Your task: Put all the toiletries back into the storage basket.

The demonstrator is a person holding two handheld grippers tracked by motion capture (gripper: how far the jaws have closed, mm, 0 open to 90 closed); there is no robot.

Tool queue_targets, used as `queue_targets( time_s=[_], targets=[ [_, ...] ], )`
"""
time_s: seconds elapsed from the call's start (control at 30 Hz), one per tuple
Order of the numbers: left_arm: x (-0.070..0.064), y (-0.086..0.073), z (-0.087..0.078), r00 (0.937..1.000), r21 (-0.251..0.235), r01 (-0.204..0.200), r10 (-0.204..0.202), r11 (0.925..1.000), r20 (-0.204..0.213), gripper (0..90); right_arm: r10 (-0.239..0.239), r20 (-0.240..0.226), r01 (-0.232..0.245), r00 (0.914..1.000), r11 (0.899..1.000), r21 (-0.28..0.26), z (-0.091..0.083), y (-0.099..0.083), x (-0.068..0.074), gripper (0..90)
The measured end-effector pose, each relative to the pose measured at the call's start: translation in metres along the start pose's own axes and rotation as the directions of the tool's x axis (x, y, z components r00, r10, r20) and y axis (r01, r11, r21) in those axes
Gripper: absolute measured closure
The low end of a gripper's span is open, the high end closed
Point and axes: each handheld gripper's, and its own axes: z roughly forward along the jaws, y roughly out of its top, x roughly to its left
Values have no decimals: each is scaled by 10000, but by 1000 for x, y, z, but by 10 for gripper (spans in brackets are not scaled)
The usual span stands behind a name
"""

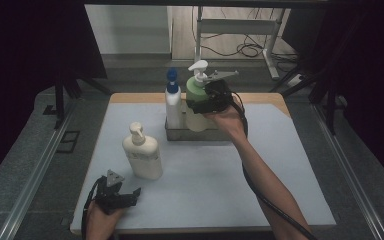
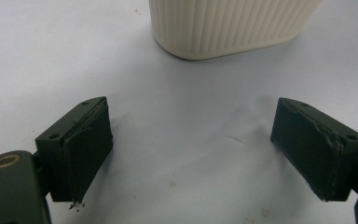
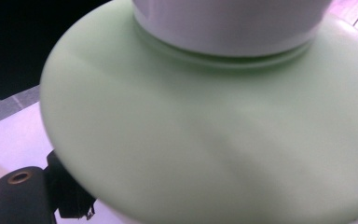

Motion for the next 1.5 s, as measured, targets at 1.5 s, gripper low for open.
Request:
queue_targets(
  time_s=[1.5],
  targets=[
    [0,0,0,10000,26,8,-8,10000,-5,121,96,-74,-86,9999,9911,1331,72,-39,-13,127]
  ],
)
